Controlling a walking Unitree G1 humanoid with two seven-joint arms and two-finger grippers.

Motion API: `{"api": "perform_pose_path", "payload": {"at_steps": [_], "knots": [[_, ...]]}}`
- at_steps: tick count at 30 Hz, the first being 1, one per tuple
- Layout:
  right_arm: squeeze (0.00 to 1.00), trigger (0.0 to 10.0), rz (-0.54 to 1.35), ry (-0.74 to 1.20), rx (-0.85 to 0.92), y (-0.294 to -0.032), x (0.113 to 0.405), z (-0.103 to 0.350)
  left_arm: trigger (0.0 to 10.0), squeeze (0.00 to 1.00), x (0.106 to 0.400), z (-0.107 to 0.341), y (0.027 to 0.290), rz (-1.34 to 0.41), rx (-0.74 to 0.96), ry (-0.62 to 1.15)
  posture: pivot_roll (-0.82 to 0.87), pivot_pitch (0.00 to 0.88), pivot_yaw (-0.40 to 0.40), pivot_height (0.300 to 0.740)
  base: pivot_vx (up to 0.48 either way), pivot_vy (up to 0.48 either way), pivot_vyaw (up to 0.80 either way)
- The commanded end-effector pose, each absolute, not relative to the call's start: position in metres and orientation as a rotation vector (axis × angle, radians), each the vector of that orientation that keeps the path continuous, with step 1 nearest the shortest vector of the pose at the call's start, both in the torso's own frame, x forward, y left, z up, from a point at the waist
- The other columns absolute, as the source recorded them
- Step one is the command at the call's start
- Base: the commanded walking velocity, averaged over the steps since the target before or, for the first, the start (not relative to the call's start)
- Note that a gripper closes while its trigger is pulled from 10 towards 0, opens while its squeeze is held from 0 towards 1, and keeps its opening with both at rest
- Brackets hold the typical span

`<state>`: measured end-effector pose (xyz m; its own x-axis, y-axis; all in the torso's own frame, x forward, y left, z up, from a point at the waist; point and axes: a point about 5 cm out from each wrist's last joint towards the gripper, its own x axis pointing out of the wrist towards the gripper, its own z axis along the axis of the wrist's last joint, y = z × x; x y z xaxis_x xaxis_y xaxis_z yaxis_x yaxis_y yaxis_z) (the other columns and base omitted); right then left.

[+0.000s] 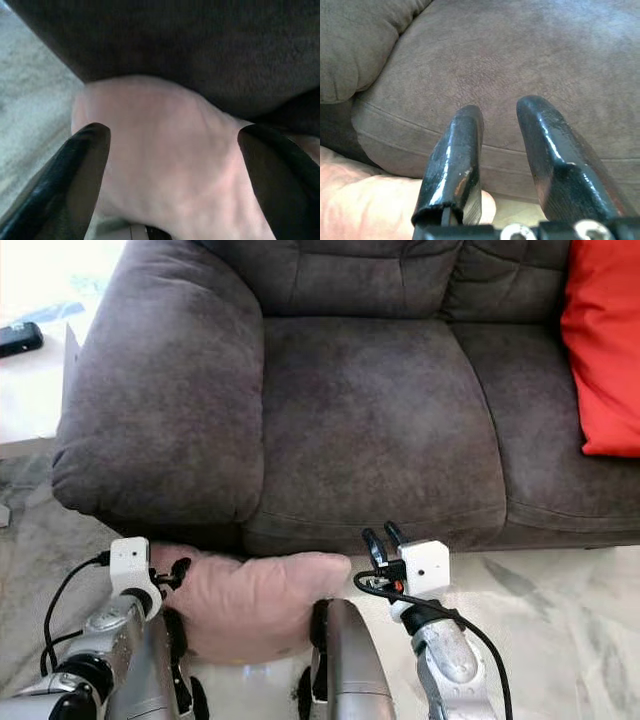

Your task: Move the pillow to the sofa from floor

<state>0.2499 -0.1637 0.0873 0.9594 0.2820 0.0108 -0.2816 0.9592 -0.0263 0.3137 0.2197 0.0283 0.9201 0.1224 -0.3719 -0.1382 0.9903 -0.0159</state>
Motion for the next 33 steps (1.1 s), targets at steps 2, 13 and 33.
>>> {"api": "perform_pose_path", "payload": {"at_steps": [2,13,33], "knots": [[0.00,10.0,0.286,0.002,-0.023,-0.168,0.243,0.088,10.0,0.00,0.307,0.020,0.219,0.145,-0.045,0.411,-0.08,0.324,-0.182,0.559,0.000,0.000,0.00],[0.00,10.0,0.297,0.017,-0.021,-0.169,0.235,0.094,10.0,0.00,0.298,0.010,0.220,0.150,-0.022,0.448,-0.11,0.354,-0.201,0.559,0.000,0.000,0.00],[0.00,10.0,0.320,0.049,-0.026,-0.174,0.216,0.106,10.0,0.00,0.314,0.027,0.220,0.191,0.004,0.393,-0.15,0.395,-0.248,0.559,0.000,0.000,0.00]]}}
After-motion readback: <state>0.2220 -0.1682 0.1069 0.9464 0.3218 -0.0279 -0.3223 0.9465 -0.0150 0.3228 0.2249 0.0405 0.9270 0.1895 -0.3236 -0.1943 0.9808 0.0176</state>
